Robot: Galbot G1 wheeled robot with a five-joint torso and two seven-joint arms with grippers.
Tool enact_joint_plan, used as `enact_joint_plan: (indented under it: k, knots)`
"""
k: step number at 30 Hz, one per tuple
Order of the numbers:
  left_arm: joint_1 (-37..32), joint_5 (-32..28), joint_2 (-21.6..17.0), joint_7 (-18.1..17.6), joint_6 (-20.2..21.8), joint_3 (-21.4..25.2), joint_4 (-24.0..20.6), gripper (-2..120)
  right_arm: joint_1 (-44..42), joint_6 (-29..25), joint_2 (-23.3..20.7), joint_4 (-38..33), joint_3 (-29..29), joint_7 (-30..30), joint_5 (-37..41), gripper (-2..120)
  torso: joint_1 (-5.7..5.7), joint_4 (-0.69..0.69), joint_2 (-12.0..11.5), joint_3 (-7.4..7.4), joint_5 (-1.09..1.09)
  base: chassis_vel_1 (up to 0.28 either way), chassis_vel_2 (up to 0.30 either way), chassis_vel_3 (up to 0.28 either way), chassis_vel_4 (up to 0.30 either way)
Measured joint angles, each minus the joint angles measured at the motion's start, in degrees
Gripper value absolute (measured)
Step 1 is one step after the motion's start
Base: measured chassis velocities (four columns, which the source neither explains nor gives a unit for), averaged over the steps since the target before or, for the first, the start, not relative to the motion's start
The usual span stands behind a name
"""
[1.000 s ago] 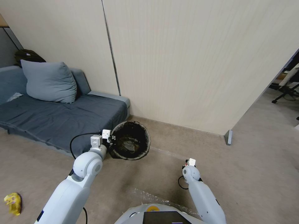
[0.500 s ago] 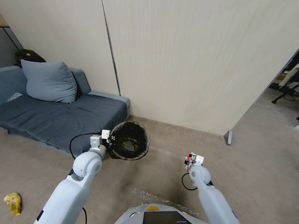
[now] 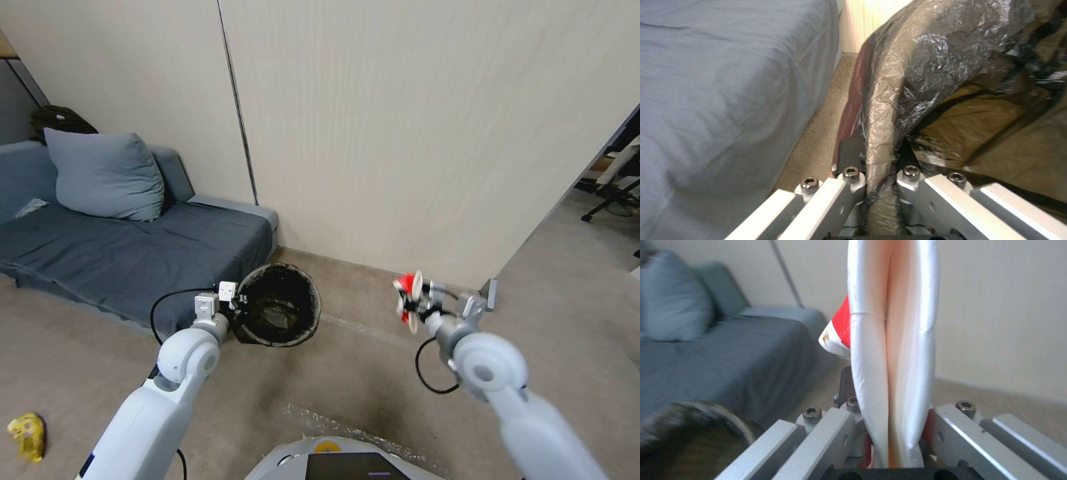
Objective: Pick up the trash bin, then pick up the garbage from the floor and place it into the trash bin.
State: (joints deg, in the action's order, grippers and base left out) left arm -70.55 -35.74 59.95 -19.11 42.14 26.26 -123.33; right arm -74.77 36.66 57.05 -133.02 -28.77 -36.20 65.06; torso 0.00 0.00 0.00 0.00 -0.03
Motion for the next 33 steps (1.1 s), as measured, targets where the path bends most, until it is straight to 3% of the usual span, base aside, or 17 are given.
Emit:
enact_joint_plan:
  k: [6,8,9,12,13,16,17,19,21,25,33]
  knots:
    - [-0.50,0.67,0.39,0.12,0.00,-0.15,0.14,0,8.00,-4.75,-6.42,0.31,1.84,8.52,1.44,0,0.00,0.00,0.00,0.00,0.04,0.000,0.000,0.000,0.000]
    - [-0.42,0.81,0.62,0.12,0.00,-0.39,0.48,0,16.38,-6.14,-8.64,3.85,6.55,13.02,2.07,0,0.00,0.00,0.00,0.00,0.04,0.000,0.000,0.000,0.000]
    - [-0.42,0.81,0.62,0.12,0.00,-0.39,0.48,0,16.38,-6.14,-8.64,3.85,6.55,13.02,2.07,0,0.00,0.00,0.00,0.00,0.04,0.000,0.000,0.000,0.000]
    - [-0.19,0.72,0.66,0.28,0.00,-0.65,0.60,0,30.91,-6.26,-8.69,7.12,19.29,13.37,6.20,0,0.00,0.00,0.00,0.00,0.04,0.000,0.000,0.000,0.000]
    - [-0.19,0.72,0.66,0.28,0.00,-0.65,0.60,0,30.91,-6.26,-8.69,7.12,19.29,13.37,6.20,0,0.00,0.00,0.00,0.00,0.04,0.000,0.000,0.000,0.000]
    - [-0.31,0.87,0.48,0.48,0.00,-0.65,1.23,0,45.81,-5.75,-5.64,12.82,34.19,11.35,10.14,0,0.00,0.03,0.00,0.01,0.02,0.000,0.000,0.000,0.000]
    - [-0.31,0.87,0.48,0.48,0.00,-0.65,1.23,0,45.81,-5.75,-5.64,12.82,34.19,11.35,10.14,0,0.00,0.03,0.00,0.01,0.02,0.000,0.000,0.000,0.000]
    - [-0.17,1.12,0.57,0.55,0.00,-0.64,1.63,0,52.35,-5.41,-2.44,18.46,42.78,8.98,10.13,0,0.01,0.02,0.00,0.01,0.01,0.000,0.000,0.000,0.000]
    - [-0.06,1.17,0.62,0.56,0.00,-0.64,1.73,0,53.39,-5.39,-1.51,19.66,44.38,8.17,10.11,0,0.01,0.00,0.00,0.01,0.02,0.000,0.000,0.000,0.000]
    - [0.62,1.36,0.92,0.66,0.00,-0.45,2.41,0,57.46,-5.83,7.00,25.74,51.95,4.31,9.40,0,0.01,0.01,0.00,0.01,0.03,0.000,0.000,0.000,0.000]
    - [0.75,2.00,1.40,0.93,0.00,-0.36,3.17,0,58.15,-6.19,14.61,27.91,59.10,0.92,9.03,0,0.01,0.00,0.00,0.01,0.01,0.000,0.000,0.000,0.000]
